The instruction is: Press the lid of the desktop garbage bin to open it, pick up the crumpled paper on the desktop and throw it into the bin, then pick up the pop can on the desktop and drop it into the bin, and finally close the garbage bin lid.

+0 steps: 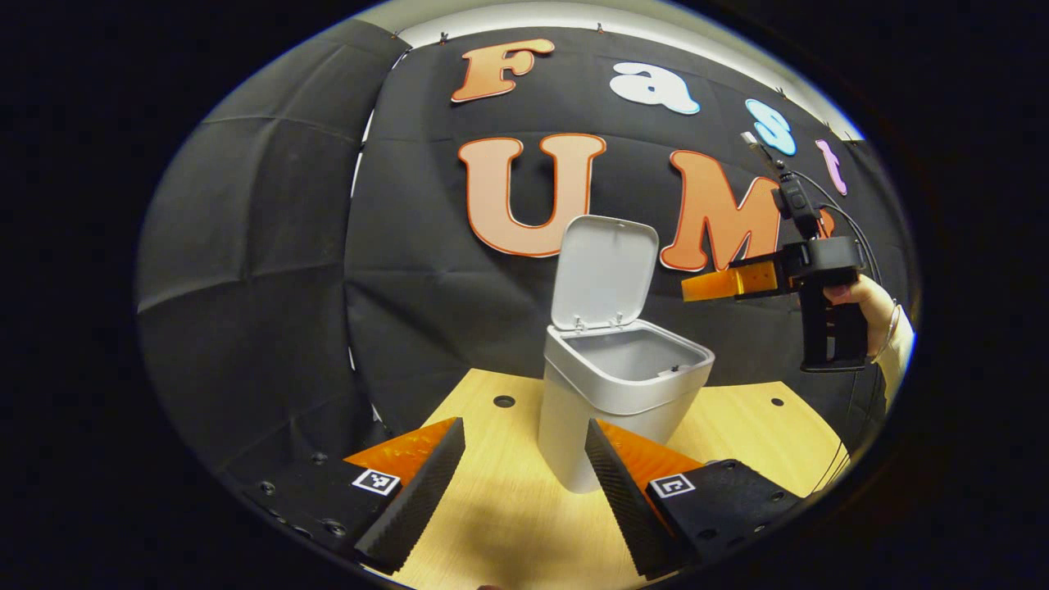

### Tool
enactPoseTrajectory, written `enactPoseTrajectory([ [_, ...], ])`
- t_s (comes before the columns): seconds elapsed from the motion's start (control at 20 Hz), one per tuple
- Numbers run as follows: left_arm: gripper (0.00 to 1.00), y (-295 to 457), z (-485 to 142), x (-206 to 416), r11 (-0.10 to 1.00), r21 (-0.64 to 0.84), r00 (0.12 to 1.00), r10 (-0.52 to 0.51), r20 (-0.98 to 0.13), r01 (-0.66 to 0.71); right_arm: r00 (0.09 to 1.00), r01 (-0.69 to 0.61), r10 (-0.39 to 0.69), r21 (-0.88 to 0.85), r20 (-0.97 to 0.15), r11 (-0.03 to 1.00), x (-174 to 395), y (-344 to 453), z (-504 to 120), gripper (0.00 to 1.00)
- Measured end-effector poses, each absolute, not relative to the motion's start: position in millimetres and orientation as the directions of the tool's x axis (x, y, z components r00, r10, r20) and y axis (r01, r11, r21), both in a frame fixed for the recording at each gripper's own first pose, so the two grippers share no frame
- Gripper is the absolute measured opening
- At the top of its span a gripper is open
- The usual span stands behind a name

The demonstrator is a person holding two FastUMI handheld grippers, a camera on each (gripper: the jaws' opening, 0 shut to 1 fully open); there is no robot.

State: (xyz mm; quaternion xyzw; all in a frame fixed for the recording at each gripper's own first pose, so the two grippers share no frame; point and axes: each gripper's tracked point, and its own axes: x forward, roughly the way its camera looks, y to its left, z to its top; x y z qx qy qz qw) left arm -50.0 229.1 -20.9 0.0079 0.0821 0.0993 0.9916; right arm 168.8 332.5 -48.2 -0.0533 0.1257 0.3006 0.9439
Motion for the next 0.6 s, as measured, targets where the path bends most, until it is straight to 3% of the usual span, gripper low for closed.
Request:
enactPoseTrajectory([
  [0.6, 0.94, 91.9, -73.5, 5.5, 0.997, 0.061, 0.965, -0.028, -0.262, 0.045, 0.906, -0.41, 0.406, -0.008, -0.122, 0.912, 132.1, 168.3, -5.7, 0.94],
])
